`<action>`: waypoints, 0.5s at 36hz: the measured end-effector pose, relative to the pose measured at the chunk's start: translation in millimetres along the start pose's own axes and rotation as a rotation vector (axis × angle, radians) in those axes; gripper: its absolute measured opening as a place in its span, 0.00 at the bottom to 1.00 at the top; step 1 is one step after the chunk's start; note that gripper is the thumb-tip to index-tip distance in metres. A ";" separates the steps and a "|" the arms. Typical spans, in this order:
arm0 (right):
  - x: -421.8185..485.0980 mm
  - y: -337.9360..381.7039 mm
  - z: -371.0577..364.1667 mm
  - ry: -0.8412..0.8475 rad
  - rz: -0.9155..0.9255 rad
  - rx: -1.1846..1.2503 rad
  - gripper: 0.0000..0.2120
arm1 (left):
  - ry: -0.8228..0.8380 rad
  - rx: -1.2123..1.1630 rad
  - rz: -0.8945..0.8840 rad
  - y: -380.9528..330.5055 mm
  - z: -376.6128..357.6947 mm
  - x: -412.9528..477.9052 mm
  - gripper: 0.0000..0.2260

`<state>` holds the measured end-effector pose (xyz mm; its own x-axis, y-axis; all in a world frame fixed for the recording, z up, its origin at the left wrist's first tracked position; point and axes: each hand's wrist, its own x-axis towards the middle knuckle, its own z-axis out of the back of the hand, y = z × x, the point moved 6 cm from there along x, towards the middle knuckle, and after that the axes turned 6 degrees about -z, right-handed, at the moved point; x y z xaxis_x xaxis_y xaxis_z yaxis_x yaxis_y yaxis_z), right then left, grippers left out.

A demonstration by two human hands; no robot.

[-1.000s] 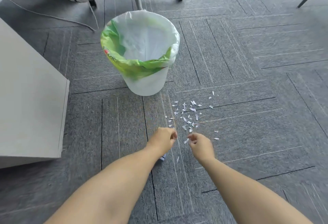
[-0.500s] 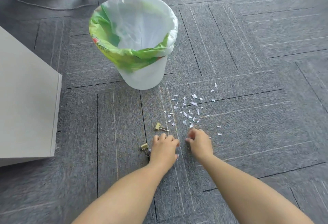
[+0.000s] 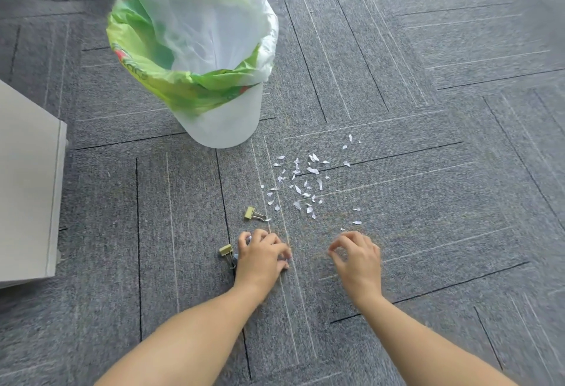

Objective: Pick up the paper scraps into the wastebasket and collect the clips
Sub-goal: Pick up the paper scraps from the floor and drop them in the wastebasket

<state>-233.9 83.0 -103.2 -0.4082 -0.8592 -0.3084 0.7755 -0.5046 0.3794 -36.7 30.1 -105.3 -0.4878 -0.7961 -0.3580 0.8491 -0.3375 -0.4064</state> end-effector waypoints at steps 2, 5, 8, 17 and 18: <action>2.7 5.6 -1.0 -0.005 0.027 0.012 0.05 | 0.003 0.013 -0.009 -1.4 1.6 2.5 0.07; 7.5 12.3 -1.5 -0.006 0.063 0.002 0.05 | 0.020 0.050 -0.045 -5.1 3.2 5.9 0.09; 13.6 15.9 -2.5 -0.006 0.077 -0.036 0.04 | 0.016 0.065 -0.062 -6.7 3.0 8.2 0.09; 70.5 47.8 -7.4 0.070 0.028 0.115 0.03 | 0.042 0.086 -0.216 -7.5 -2.6 28.4 0.08; 77.2 53.7 -9.0 0.090 0.025 0.137 0.03 | -0.012 0.034 -0.182 -3.6 4.0 35.4 0.08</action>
<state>-219.4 -9.7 -114.5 -0.3398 -0.8639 -0.3718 0.7094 -0.4950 0.5017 -56.2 1.1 -113.2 -0.6319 -0.7261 -0.2709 0.7534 -0.4933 -0.4348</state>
